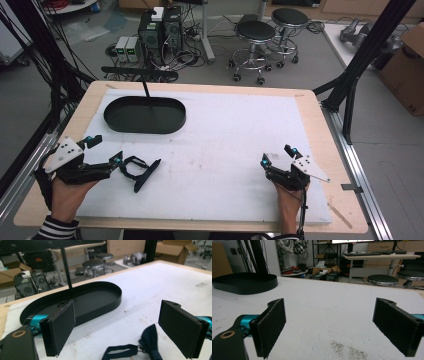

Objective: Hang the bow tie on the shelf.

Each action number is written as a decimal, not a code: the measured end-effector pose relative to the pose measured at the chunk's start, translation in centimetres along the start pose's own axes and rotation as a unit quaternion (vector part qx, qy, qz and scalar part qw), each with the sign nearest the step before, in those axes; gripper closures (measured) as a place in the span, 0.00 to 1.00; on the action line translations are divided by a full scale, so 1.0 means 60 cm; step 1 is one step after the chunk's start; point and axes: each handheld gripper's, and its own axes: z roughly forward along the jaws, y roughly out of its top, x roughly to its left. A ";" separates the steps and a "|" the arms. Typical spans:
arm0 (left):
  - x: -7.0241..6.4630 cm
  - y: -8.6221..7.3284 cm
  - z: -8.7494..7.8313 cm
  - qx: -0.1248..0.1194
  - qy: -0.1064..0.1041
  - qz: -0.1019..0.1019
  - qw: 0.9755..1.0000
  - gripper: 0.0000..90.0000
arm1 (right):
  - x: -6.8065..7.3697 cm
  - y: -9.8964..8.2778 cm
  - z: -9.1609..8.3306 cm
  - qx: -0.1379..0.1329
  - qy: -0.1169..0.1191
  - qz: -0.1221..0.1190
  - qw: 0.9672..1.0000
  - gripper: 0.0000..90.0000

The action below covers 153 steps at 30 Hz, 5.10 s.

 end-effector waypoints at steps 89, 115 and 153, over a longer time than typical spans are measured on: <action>-0.084 -0.070 0.133 0.319 -0.061 -0.004 0.946 0.61 | -0.001 0.000 -0.001 -0.001 -0.001 0.002 1.000 0.12; -0.080 -0.068 0.129 0.299 -0.070 0.000 0.952 0.81 | -0.001 0.000 0.000 -0.001 -0.002 0.001 1.000 0.12; -0.035 -0.001 0.096 0.068 -0.048 -0.030 0.996 0.81 | 0.001 0.000 0.000 0.000 -0.002 0.001 1.000 0.12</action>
